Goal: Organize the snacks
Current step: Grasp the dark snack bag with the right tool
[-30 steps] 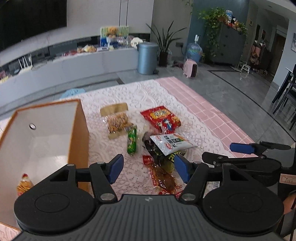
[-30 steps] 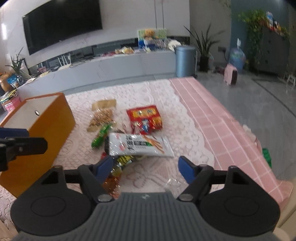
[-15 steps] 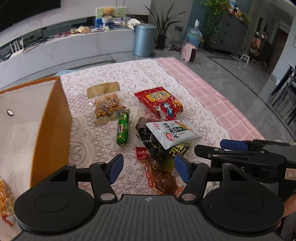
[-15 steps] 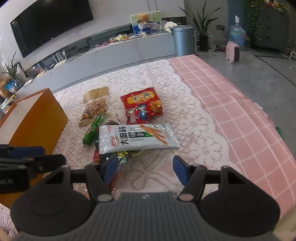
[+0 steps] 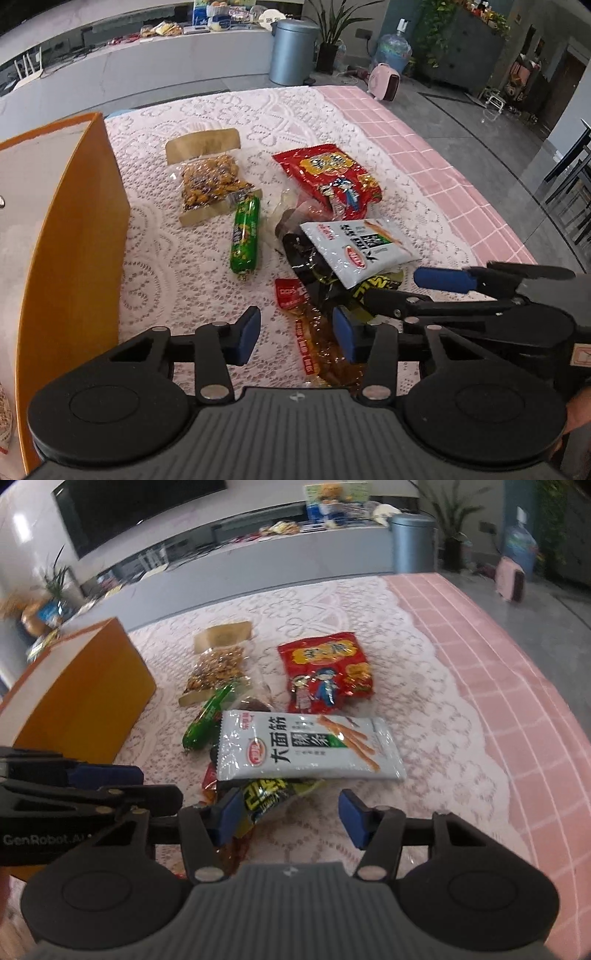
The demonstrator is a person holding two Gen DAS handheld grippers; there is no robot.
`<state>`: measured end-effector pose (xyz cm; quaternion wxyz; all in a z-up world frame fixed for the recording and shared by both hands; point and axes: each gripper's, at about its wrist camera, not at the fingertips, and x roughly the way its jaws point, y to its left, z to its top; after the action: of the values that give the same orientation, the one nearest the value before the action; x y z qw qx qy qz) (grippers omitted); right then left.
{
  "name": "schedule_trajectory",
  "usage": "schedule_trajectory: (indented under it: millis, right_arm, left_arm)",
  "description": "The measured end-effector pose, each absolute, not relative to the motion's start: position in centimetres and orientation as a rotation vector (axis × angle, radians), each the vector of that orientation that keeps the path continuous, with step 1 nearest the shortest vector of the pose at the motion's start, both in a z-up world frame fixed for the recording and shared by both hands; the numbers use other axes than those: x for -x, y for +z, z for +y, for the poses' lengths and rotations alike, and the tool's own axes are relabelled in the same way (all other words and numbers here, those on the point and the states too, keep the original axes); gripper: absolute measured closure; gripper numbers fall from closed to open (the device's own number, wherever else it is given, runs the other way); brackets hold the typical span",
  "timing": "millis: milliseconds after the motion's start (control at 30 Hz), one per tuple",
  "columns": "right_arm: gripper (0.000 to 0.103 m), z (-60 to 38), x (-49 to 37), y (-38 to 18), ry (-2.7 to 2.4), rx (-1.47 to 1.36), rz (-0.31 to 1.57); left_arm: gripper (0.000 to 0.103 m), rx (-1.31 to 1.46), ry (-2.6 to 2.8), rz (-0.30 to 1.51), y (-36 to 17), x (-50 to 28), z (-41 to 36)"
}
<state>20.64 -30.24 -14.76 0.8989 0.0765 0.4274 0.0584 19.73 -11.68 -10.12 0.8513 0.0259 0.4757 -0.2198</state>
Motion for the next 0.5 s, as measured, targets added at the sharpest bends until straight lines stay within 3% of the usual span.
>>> schedule_trajectory:
  millis: [300, 367, 400, 467, 500]
  right_arm:
    - [0.04, -30.3, -23.3, -16.9, 0.178, -0.249, 0.969]
    - [0.057, -30.3, -23.4, -17.1, 0.2, -0.285, 0.965]
    - [0.072, -30.2, -23.3, -17.0, 0.225, -0.304, 0.96]
    - [0.077, -30.1, -23.2, -16.8, 0.242, -0.317, 0.953]
    - [0.085, -30.2, -23.0, -16.6, 0.241, -0.316, 0.945]
  left_arm:
    - [0.05, -0.045, -0.405, 1.026, -10.6, -19.6, -11.0]
    - [0.05, -0.042, -0.401, 1.035, -10.8, -19.6, -10.8]
    - [0.05, -0.04, -0.399, 1.038, -10.8, -19.6, -10.7]
    - [0.05, -0.034, -0.396, 1.041, -10.9, -19.5, -10.5]
    - [0.05, -0.032, -0.395, 1.041, -10.8, -19.4, -10.5]
